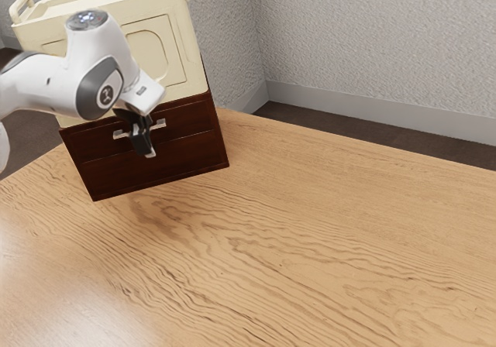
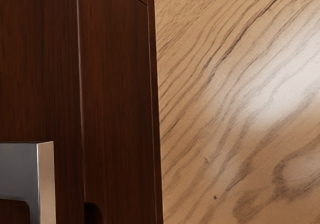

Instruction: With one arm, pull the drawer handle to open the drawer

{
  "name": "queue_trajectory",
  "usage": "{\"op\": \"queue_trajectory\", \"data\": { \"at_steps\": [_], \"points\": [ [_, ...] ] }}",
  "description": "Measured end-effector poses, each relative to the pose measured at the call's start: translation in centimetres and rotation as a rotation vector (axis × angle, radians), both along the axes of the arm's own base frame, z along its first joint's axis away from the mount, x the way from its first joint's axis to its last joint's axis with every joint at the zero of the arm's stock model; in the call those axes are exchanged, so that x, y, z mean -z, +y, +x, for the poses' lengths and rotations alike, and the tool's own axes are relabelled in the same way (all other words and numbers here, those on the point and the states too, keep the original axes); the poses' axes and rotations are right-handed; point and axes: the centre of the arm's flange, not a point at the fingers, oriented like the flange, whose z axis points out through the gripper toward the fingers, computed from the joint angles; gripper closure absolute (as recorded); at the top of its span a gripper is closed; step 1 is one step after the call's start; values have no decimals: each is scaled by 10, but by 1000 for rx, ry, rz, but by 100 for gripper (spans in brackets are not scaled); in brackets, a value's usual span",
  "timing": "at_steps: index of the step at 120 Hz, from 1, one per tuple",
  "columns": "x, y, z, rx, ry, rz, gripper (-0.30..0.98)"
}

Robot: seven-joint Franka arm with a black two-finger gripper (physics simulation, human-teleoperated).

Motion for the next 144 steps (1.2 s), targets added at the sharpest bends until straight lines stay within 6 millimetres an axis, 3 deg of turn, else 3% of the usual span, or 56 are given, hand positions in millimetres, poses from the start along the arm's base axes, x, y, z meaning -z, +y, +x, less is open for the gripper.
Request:
{"op": "queue_trajectory", "data": {
  "at_steps": [144],
  "points": [
    [20, 6, 4, -13, -3, -33, 0]
  ]
}}
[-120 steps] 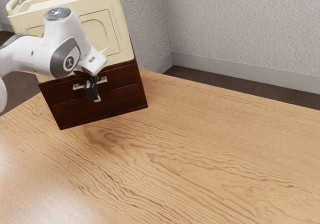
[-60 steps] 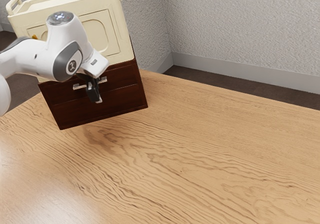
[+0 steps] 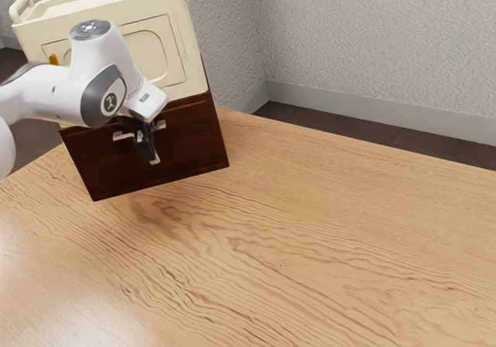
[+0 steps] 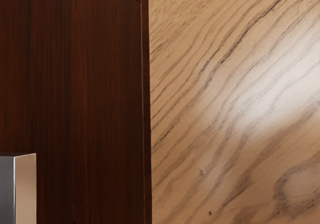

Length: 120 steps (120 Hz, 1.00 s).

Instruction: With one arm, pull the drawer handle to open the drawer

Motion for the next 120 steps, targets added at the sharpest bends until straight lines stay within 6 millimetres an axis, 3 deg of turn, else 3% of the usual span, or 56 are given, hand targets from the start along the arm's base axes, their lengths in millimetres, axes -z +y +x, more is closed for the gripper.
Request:
{"op": "queue_trajectory", "data": {
  "at_steps": [66, 120],
  "points": [
    [-6, -31, -28, -14, 35, -26, 9],
    [-9, -60, -52, -24, 19, -19, 6]
  ]
}}
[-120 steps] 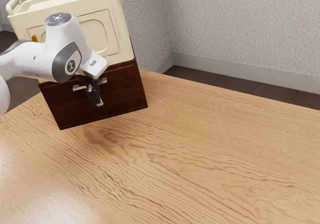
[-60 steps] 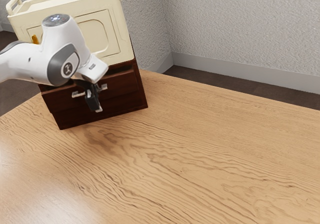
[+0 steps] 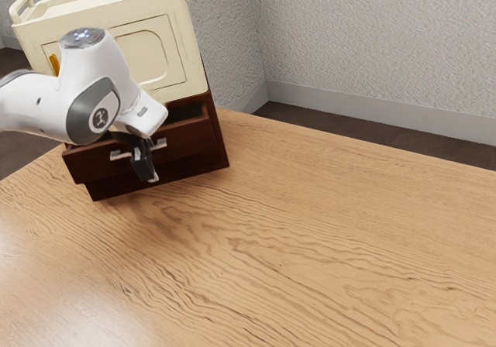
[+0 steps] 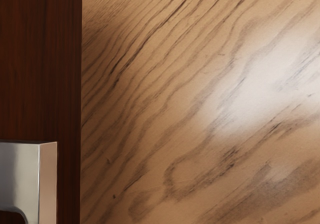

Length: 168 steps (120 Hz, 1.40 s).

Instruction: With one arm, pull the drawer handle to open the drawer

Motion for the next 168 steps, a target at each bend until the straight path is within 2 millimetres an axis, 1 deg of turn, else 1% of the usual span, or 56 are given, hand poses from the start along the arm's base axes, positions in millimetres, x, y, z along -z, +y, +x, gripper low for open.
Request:
{"op": "queue_trajectory", "data": {
  "at_steps": [29, 46, 64, 111, 121, 168],
  "points": [
    [1, -16, -7, -1, -3, 6, 2],
    [-1, -27, -16, -3, -7, 10, 3],
    [-5, -35, -26, -11, -12, 15, 5],
    [-4, -58, -41, -15, -11, 13, 2],
    [-4, -62, -45, -17, -11, 13, 3],
    [-2, -73, -53, -28, -10, 4, -1]
  ]
}}
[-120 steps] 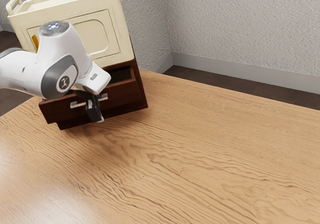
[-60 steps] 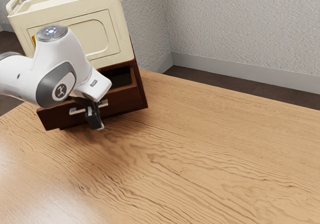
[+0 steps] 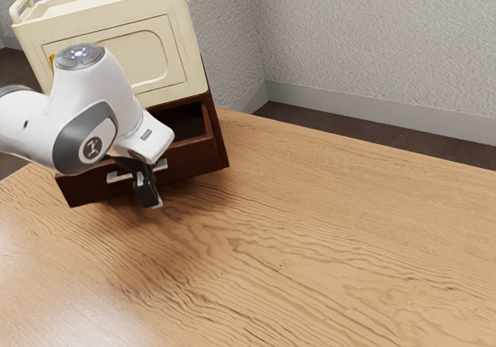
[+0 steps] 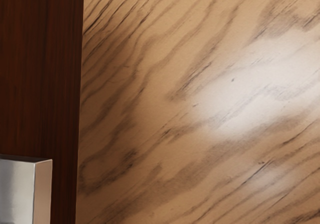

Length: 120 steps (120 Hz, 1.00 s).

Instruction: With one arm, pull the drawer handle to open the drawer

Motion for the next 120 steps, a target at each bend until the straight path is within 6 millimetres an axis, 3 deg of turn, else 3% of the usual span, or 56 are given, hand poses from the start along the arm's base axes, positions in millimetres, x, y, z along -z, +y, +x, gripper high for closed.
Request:
{"op": "queue_trajectory", "data": {
  "at_steps": [43, 58, 73, 86, 102, 120],
  "points": [
    [0, -6, -4, -7, 0, -2, -1],
    [-3, -7, -4, -5, -2, 11, 6],
    [-12, -8, -6, -4, -15, 23, 22],
    [-19, -33, -3, 43, -28, 38, 14],
    [-40, -41, -8, 53, -61, 59, 7],
    [-106, -42, -18, 36, -137, 80, 4]
  ]
}}
